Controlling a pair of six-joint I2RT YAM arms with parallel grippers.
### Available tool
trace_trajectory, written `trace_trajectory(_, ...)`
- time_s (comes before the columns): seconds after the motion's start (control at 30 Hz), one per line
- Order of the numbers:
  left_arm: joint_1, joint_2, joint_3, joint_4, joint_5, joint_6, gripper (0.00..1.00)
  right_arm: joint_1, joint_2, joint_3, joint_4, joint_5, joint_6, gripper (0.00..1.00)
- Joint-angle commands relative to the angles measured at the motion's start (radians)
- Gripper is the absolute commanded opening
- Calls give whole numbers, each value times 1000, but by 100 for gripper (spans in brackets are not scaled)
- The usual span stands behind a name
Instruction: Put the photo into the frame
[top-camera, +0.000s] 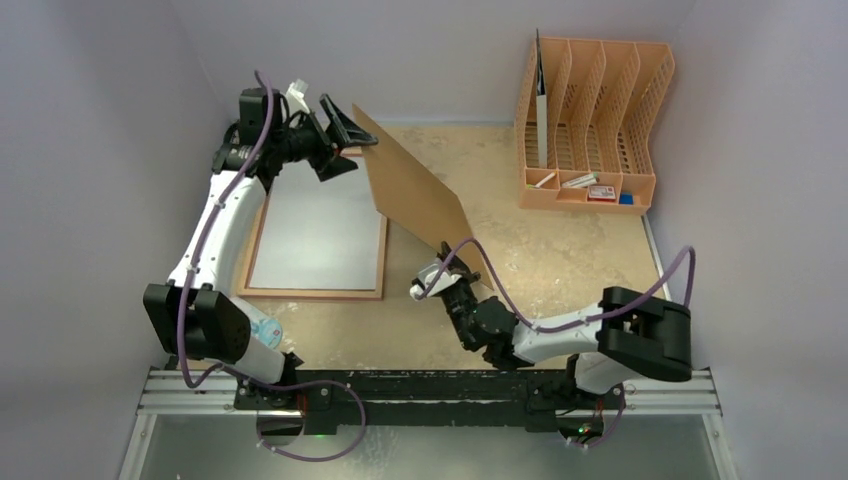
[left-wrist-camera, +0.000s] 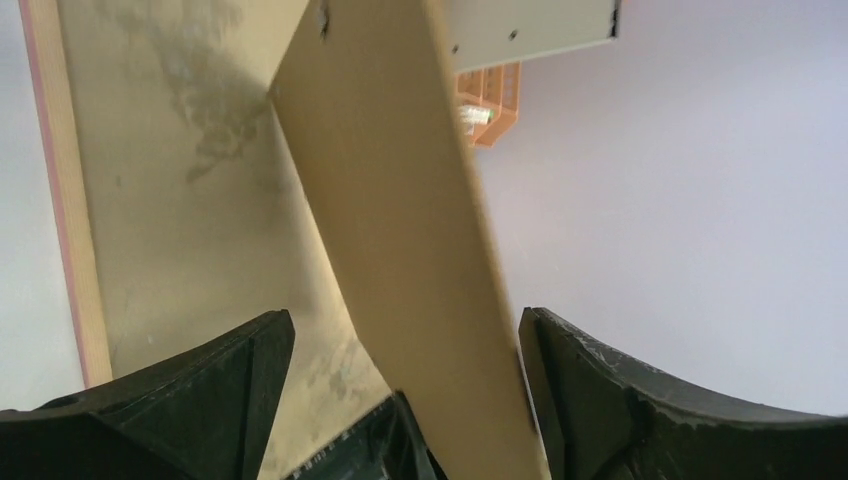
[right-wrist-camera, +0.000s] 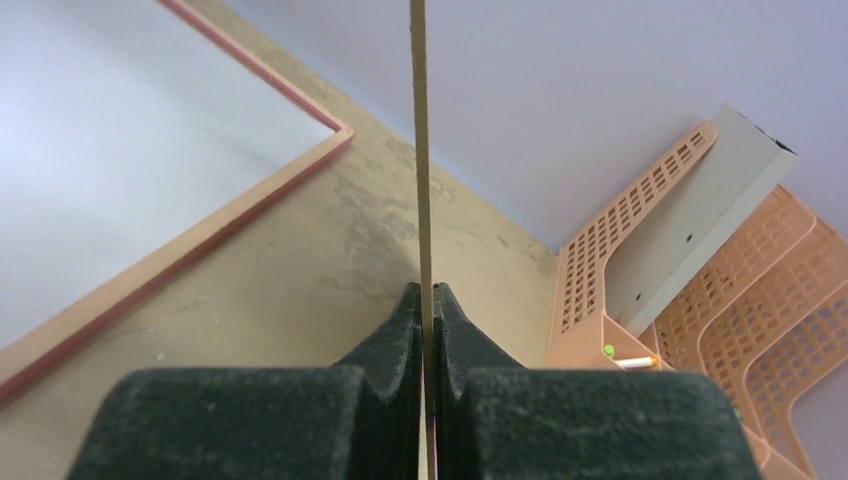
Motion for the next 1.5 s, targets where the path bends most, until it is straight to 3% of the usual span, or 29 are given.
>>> trace_trajectory(0.0, 18, -41, 159, 31, -97, 100, 89, -22, -120, -3, 63, -39, 136, 0)
trace_trajectory(0.27, 34, -61, 274, 32, -407, 240, 93, -245, -356, 86, -413, -292, 609, 0)
trace_trajectory(0.63, 52, -41, 68, 119, -906, 506, 99, -383, -378, 339, -825, -537, 1000, 0)
trace_trajectory(0.87, 179, 77, 0, 138, -896, 553, 99, -476, -376, 378, -878, -686, 1110, 0)
trace_trajectory(1.17, 278, 267, 13, 94, -847, 643, 98, -557, -393, 424, -971, -659, 1177, 0)
trace_trajectory(1.47, 317, 230, -240, 358, -860, 697, 98, -639, -436, 432, -1026, -624, 1172, 0)
